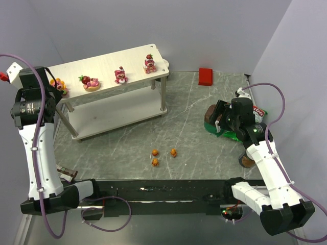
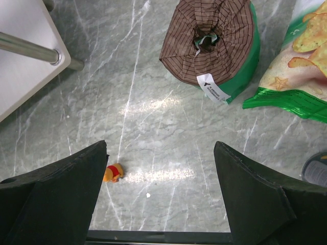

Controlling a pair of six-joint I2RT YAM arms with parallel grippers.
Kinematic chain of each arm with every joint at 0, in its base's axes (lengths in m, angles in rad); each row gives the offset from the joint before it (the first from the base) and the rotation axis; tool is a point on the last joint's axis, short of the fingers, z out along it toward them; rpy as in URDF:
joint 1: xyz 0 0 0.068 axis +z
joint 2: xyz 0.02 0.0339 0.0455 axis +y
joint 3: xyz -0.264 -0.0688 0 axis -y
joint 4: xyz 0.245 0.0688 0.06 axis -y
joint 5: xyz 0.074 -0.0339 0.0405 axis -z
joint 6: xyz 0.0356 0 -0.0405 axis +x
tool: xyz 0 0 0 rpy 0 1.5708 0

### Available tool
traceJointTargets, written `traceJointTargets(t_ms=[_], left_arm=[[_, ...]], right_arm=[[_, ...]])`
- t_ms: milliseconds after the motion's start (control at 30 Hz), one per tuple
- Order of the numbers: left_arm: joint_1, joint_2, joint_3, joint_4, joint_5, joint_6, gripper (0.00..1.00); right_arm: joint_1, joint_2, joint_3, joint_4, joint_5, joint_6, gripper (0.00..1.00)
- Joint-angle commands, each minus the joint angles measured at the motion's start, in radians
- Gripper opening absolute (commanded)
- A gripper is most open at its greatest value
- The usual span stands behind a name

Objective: Place and organize the plastic toys onto the shelf

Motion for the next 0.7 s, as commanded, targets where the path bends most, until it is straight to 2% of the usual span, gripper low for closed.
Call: traceJointTargets(t_ms=[0,400,667], left_arm=[[0.017,0.002,-0.011,0.048,0.031,0.008,0.01],[0.029,-0.036,-0.017,0.033,0.040,0.000,0.01],[0.029,-0.061,-0.037,0.024,0.111,-0.011,0.01]], right_arm=[[-0.008,-0.002,0.023,0.024,0.027,-0.010,0.91],[-0.008,0.005,0.032,0.024,0.024,-0.013,0.91],[-0.006,0.018,0.034,0.026,0.016,-0.011,0.91]])
